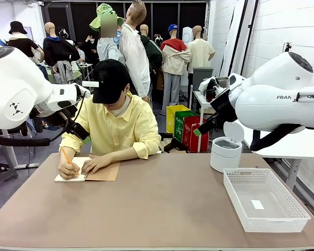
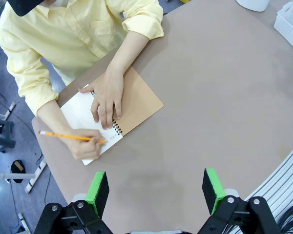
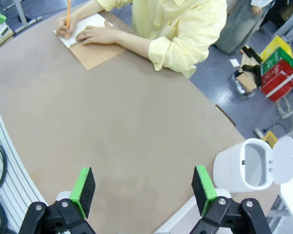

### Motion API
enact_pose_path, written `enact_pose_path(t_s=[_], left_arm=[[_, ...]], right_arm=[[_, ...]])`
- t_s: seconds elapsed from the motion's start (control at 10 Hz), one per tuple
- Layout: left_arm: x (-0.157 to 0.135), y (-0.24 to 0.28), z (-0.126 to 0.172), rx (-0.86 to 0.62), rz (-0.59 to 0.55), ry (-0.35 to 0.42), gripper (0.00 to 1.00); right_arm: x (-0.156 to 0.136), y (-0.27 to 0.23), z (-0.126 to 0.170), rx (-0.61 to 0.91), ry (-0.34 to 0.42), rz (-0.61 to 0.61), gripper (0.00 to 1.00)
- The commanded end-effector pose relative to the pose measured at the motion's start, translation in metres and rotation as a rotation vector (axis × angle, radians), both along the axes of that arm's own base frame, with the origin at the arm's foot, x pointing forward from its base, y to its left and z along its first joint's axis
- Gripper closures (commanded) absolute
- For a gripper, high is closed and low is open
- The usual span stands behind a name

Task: Sort the paper based on its condition.
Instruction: If a person hands you a paper, place it in the Organizing basket , and if it's crumpled, put it in the Trash can.

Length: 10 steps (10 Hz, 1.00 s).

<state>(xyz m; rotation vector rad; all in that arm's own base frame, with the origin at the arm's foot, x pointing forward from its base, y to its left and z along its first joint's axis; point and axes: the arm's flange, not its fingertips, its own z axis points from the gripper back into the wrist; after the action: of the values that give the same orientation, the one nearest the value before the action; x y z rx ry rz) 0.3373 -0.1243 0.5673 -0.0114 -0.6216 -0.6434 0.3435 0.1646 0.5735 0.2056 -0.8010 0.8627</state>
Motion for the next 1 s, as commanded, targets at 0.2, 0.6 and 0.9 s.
enact_pose_path(t_s=[0.2, 0.6, 0.9], left_arm=[[-0.0001, 0.0002, 0.0004, 0.002, -0.001, -0.002, 0.00], [-0.0001, 0.0002, 0.0004, 0.002, -0.001, -0.002, 0.00], [-0.0001, 0.0002, 0.0004, 0.002, -0.001, -0.002, 0.00]], right_arm=[[-0.0001, -0.0003, -0.0005, -0.002, 0.004, 0.002, 0.00], [-0.0001, -0.0003, -0.0005, -0.002, 0.004, 0.002, 0.00], [-0.0001, -0.0003, -0.0005, -0.002, 0.004, 0.002, 0.00]])
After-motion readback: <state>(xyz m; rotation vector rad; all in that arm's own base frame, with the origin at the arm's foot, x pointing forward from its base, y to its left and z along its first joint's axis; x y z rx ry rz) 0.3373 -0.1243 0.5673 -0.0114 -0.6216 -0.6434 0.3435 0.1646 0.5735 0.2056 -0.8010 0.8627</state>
